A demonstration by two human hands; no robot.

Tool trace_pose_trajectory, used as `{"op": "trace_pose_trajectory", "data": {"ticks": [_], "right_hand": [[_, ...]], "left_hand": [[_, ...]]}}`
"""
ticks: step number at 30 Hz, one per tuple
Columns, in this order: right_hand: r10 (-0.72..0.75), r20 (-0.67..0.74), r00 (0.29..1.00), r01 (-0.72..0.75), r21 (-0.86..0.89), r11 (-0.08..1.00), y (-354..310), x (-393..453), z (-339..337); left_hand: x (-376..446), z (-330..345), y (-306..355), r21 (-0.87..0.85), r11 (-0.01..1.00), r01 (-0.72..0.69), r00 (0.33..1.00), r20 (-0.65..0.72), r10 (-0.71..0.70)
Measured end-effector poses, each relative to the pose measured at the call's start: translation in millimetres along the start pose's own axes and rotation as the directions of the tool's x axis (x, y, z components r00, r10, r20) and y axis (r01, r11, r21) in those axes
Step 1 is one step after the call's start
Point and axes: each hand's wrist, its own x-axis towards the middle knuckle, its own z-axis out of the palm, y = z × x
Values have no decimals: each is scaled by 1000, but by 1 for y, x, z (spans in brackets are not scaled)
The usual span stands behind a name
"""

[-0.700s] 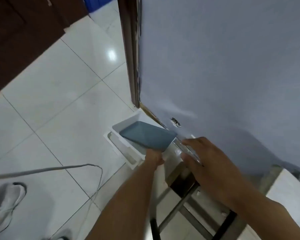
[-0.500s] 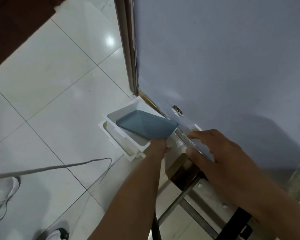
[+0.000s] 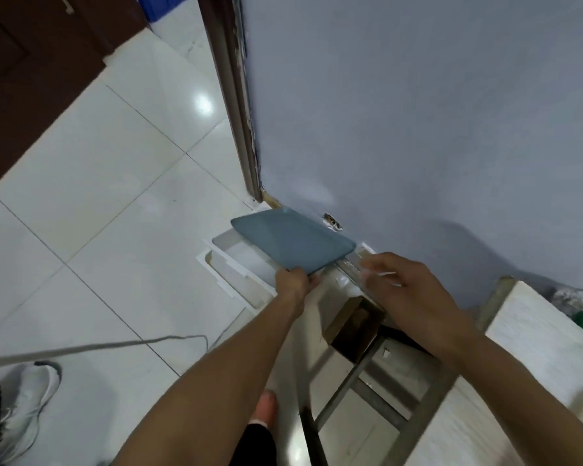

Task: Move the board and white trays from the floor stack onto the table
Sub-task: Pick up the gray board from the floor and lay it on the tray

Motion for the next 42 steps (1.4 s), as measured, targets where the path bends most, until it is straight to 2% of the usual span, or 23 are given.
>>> {"op": "trace_pose_trajectory", "data": {"ticks": [3, 7, 11, 17, 22, 26, 29, 35, 38, 42], "right_hand": [[72, -69, 995, -70, 26, 997, -8, -20, -7], [101, -124, 987, -90, 98, 991, -23, -64, -16], [97, -182, 979, -75, 123, 990, -37, -113, -23], [81, -276, 958, -38, 157, 987, -49, -192, -35], [99, -291, 952, -44, 189, 981, -41, -256, -44], [91, -325, 941, 16, 310, 951, -28, -297, -54], [73, -382, 921, 57, 318, 947, -15, -328, -60], [153, -473, 868, -40, 240, 970, 41, -375, -60], [213, -495, 842, -82, 274, 958, 75, -394, -52], [277, -503, 819, -168, 252, 953, 119, -415, -31]], "left_hand": [[-57, -24, 15, 127, 988, -83, 997, 16, 82], [-139, -70, 28, 226, 958, -177, 983, 3, 181], [-220, -115, 41, 256, 932, -259, 966, 39, 257], [-342, -159, 56, 197, 891, -410, 909, 175, 379], [-414, -176, 55, 260, 840, -476, 869, 290, 402], [-457, -184, 37, 269, 815, -513, 833, 386, 397], [-478, -186, 17, 299, 782, -547, 806, 440, 396], [-488, -174, -39, 425, 593, -684, 709, 579, 402], [-483, -162, -60, 488, 409, -771, 634, 643, 429], [-486, -137, -79, 503, 238, -831, 553, 696, 459]]}}
